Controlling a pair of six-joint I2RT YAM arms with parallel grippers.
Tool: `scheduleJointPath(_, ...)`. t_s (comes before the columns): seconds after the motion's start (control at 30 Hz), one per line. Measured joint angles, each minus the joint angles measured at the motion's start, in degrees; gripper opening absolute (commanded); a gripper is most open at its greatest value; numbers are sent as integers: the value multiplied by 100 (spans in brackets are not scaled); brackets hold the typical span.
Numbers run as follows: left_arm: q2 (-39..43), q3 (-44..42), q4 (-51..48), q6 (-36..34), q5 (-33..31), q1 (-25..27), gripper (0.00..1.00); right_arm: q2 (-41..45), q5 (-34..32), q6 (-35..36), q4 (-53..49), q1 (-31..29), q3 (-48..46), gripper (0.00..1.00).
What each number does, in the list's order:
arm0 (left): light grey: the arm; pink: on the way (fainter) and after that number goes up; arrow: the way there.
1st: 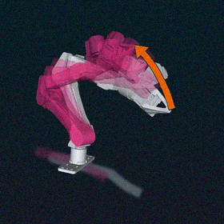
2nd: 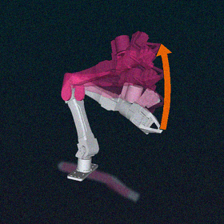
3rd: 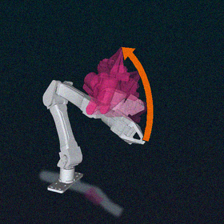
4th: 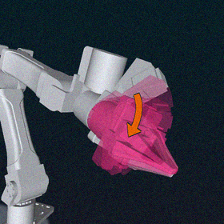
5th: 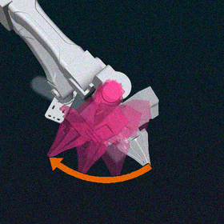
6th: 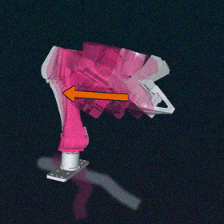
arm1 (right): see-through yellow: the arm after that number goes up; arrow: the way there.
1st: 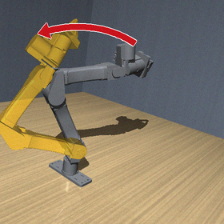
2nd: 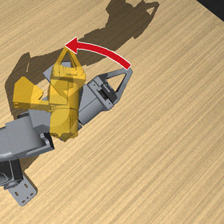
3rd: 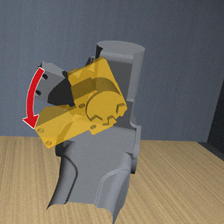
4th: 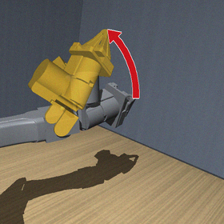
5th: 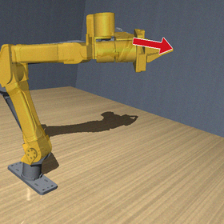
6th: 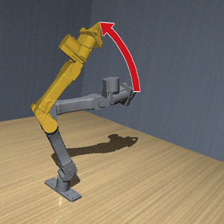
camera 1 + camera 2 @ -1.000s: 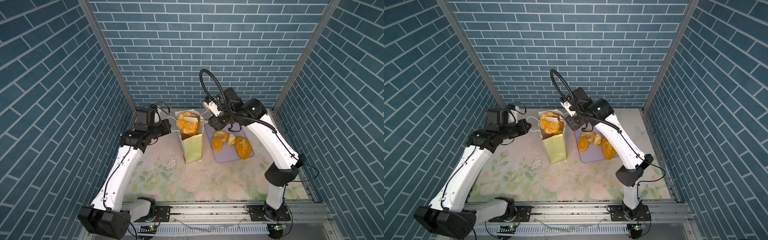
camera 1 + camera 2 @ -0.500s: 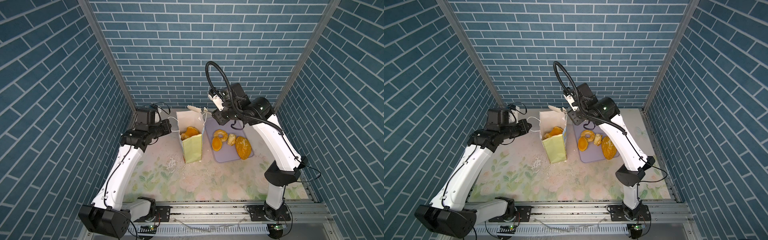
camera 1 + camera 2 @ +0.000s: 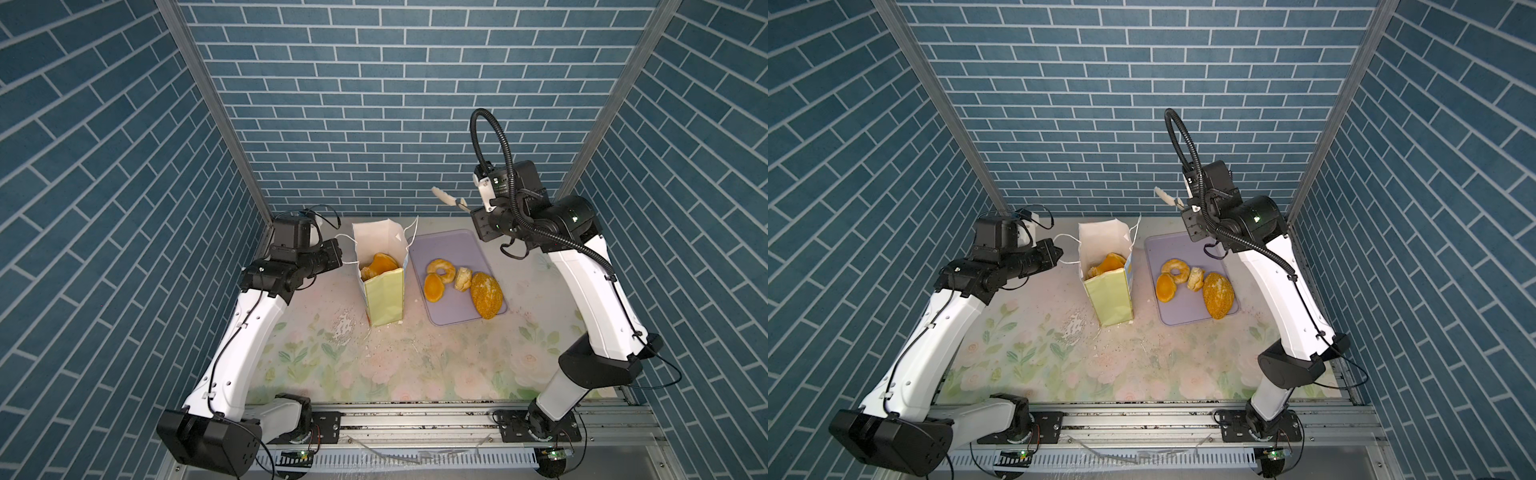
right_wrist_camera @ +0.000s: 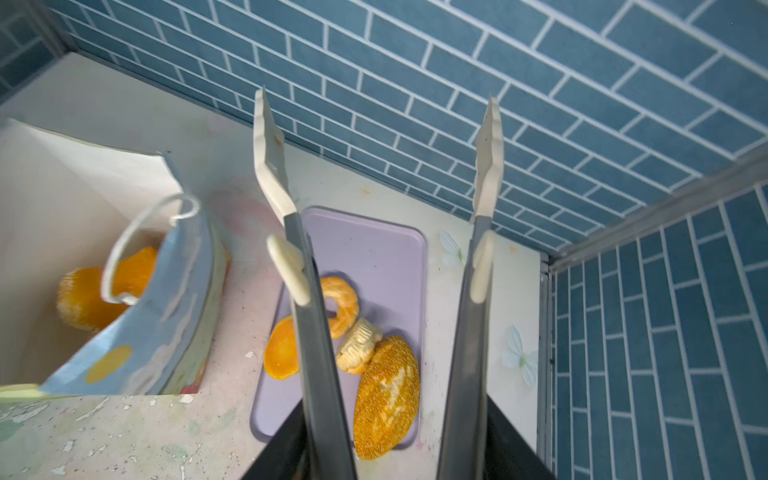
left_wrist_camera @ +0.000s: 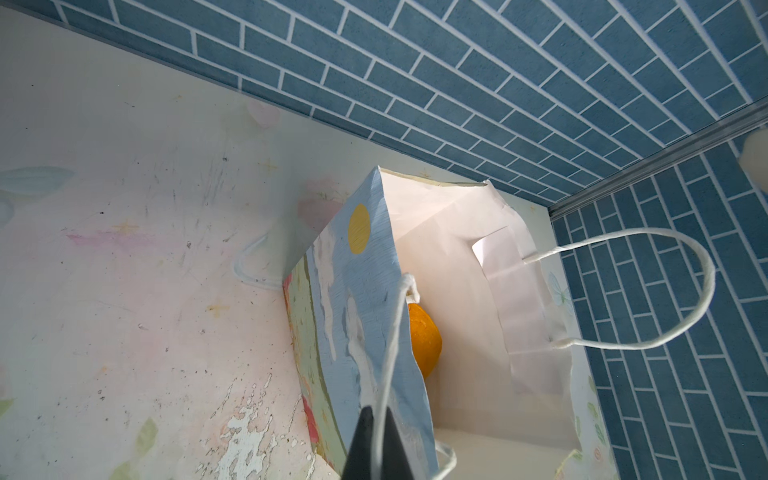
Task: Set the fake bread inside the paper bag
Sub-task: 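Raise the empty tongs with the right gripper away from the bag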
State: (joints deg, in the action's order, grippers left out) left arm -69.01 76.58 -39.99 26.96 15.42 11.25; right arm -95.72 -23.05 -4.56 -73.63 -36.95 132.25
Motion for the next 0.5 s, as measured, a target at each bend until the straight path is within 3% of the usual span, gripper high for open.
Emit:
scheduleJointPath(0.27,2,2,-103,-17,-63,0,0,269,365,-448,168,647,-1495,58)
scheduleJointPath(0.5,7,57,-267,-59,-129,0,0,214,852,-601,164,863,-1919,57)
